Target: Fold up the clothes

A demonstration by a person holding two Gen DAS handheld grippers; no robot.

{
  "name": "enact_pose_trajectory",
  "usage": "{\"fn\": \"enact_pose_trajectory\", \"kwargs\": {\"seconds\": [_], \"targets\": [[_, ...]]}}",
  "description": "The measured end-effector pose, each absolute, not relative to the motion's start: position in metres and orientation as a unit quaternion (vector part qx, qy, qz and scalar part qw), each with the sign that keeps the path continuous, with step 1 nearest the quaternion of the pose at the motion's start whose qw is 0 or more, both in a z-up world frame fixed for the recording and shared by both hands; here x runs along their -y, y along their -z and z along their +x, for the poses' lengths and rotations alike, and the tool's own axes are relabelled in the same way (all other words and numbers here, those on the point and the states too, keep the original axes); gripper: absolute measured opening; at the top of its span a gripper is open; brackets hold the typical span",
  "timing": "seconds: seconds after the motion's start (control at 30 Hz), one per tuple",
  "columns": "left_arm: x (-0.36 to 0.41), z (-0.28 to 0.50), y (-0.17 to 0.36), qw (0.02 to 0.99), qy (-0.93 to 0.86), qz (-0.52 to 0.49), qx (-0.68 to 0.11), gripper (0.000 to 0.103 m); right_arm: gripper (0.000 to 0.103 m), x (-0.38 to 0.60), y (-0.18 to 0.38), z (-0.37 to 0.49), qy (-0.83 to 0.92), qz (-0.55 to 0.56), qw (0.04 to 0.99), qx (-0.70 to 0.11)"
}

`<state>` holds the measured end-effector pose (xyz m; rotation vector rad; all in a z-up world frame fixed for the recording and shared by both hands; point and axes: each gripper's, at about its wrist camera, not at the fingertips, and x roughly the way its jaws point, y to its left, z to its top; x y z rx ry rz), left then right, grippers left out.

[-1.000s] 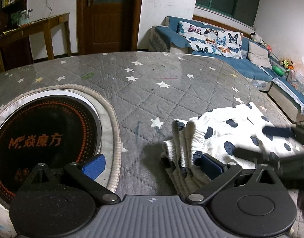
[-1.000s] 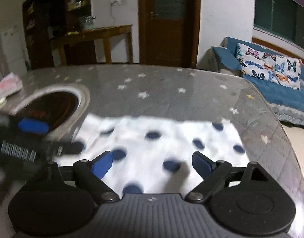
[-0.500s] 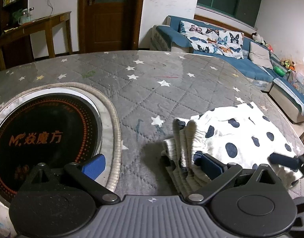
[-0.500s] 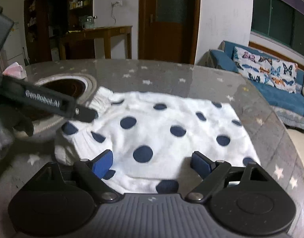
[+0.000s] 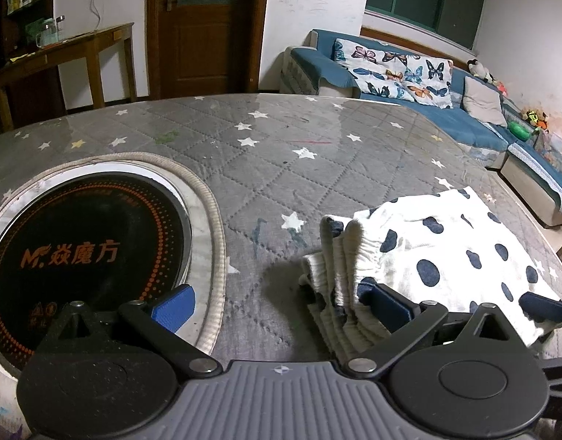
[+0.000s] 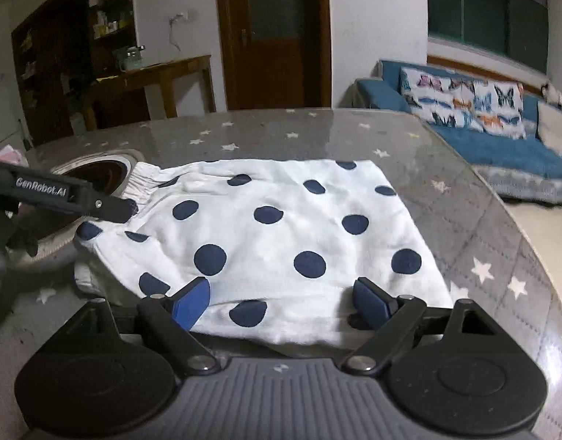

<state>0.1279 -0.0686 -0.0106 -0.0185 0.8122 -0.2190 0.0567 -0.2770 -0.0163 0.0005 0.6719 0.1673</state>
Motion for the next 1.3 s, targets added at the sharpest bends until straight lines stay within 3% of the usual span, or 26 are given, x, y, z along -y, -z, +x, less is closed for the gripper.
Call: {"fn": "enact_pose_trajectory", "kwargs": {"seconds": [1.3], "targets": [[0.055, 0.066, -0.004, 0.921, 0.093, -0.006, -0.379, 0.103, 0.093, 0.254, 0.005, -0.007, -0.086, 0.03, 0.95, -0.299]]}}
